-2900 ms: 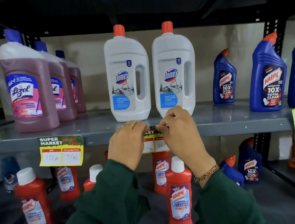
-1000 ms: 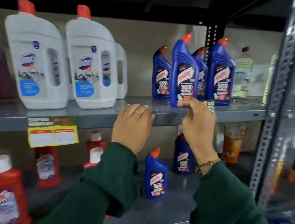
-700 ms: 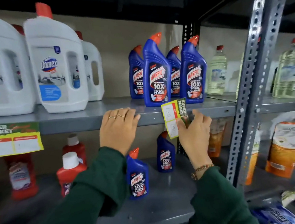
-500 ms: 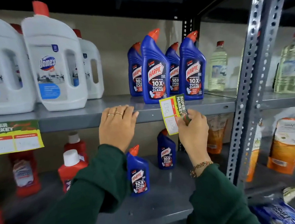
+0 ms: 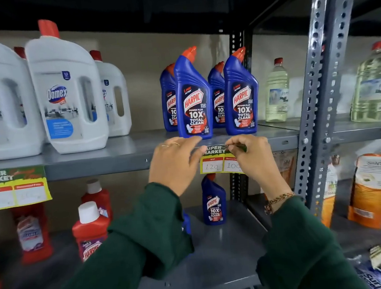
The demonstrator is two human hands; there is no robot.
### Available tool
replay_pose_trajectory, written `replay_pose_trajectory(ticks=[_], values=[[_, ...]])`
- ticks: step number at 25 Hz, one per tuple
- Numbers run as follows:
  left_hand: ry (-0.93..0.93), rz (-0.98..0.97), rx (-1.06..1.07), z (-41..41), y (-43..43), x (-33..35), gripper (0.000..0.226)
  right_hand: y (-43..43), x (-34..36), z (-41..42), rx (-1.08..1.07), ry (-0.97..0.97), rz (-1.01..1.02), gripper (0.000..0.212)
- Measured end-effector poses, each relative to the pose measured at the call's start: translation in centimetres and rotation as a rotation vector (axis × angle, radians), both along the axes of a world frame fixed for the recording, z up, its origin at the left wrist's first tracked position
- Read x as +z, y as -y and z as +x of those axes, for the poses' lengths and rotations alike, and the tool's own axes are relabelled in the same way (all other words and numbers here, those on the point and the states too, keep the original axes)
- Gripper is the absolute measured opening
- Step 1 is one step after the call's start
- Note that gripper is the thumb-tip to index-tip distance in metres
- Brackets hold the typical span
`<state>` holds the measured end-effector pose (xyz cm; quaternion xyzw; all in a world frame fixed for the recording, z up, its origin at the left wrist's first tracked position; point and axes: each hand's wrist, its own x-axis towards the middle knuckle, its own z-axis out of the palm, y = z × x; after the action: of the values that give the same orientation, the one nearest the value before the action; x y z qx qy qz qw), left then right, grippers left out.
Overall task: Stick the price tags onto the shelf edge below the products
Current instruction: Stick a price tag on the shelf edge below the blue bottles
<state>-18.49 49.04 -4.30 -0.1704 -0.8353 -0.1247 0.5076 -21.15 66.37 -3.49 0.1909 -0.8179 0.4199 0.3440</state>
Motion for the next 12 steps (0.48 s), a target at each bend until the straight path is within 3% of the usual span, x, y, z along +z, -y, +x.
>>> replay_pose_trajectory(ticks=[4, 12], values=[[0.007, -0.026, -0.023, -1.7, -1.2, -0.5, 0.037, 0.5, -0.4, -1.7, -0.049, -0.003, 0.059, 0.012], [-0.113, 0.058, -0.055, -2.0, -1.9, -0.8, 0.035, 0.9, -1.4, -1.5, -0.064, -0.127, -0.042, 0.011]])
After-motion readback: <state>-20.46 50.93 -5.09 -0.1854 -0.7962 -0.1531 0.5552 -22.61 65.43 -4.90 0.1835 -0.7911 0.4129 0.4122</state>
